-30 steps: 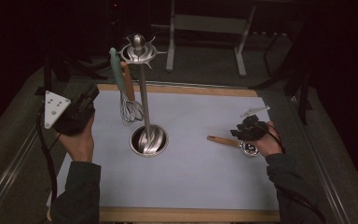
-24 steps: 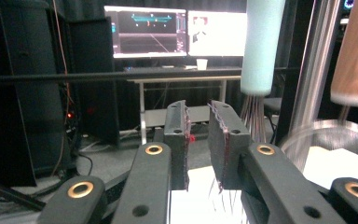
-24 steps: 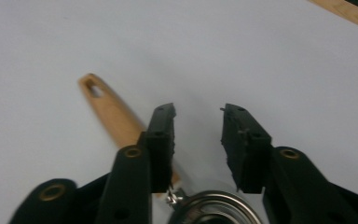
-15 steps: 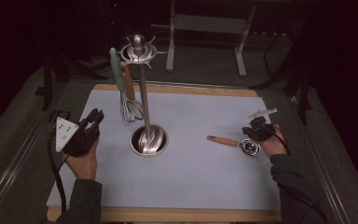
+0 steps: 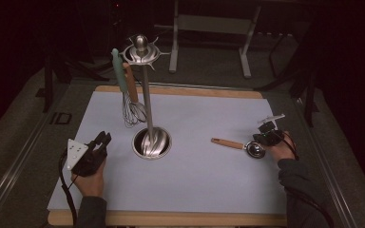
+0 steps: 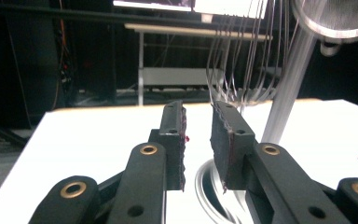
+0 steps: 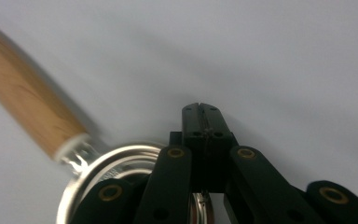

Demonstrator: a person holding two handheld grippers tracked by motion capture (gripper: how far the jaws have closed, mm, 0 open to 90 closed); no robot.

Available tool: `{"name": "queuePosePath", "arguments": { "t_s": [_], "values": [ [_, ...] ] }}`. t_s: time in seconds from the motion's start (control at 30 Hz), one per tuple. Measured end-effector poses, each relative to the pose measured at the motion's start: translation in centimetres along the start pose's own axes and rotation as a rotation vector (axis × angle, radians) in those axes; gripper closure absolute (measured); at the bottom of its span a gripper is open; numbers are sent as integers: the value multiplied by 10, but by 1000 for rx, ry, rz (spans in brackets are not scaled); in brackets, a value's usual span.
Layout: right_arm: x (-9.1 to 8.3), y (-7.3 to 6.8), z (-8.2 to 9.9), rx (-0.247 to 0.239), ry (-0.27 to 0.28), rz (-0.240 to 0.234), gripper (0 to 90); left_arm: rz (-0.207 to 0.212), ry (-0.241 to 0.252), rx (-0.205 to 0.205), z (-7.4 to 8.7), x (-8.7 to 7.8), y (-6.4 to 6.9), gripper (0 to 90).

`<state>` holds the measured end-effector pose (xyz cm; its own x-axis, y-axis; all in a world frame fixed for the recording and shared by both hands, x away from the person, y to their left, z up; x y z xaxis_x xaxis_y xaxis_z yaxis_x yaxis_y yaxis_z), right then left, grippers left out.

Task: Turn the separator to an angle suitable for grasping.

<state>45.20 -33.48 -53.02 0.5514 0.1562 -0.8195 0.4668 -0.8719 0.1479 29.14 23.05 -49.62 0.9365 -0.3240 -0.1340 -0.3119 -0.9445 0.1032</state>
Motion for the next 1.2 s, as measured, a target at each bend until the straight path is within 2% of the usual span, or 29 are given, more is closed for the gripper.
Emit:
{"name": "queuePosePath", "arguments": {
  "t_s": [0.1, 0.27, 0.5, 0.7, 1.2],
  "values": [
    [3, 2, 4, 18, -16, -1, 900, -1, -13, -11, 9, 0, 0, 744],
    [2, 3, 8, 5, -35, -30, 900, -10, -27, -36, 20, -2, -3, 743],
    [-3, -1, 14, -7, -51, -78, 900, -19, -30, -46, 24, -3, -5, 742],
    [-11, -9, 24, -19, -47, -128, 900, -23, -43, -49, 29, -1, -6, 741],
    [-25, -37, 38, -86, -36, -207, 900, -17, -68, -44, 34, 4, -4, 739]
  ]
}}
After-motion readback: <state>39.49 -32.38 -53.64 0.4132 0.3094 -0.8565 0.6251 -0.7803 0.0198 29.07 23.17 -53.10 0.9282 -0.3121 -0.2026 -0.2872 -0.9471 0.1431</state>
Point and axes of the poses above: each handheld gripper's, and its own axes: x roughly forward along the jaws, z roughly out of its underside, y roughly to its right, the point moved 3 cm from there along x, roughly forward along the jaws, and after that the axes turned 3 degrees about z, right-handed, at the moved point
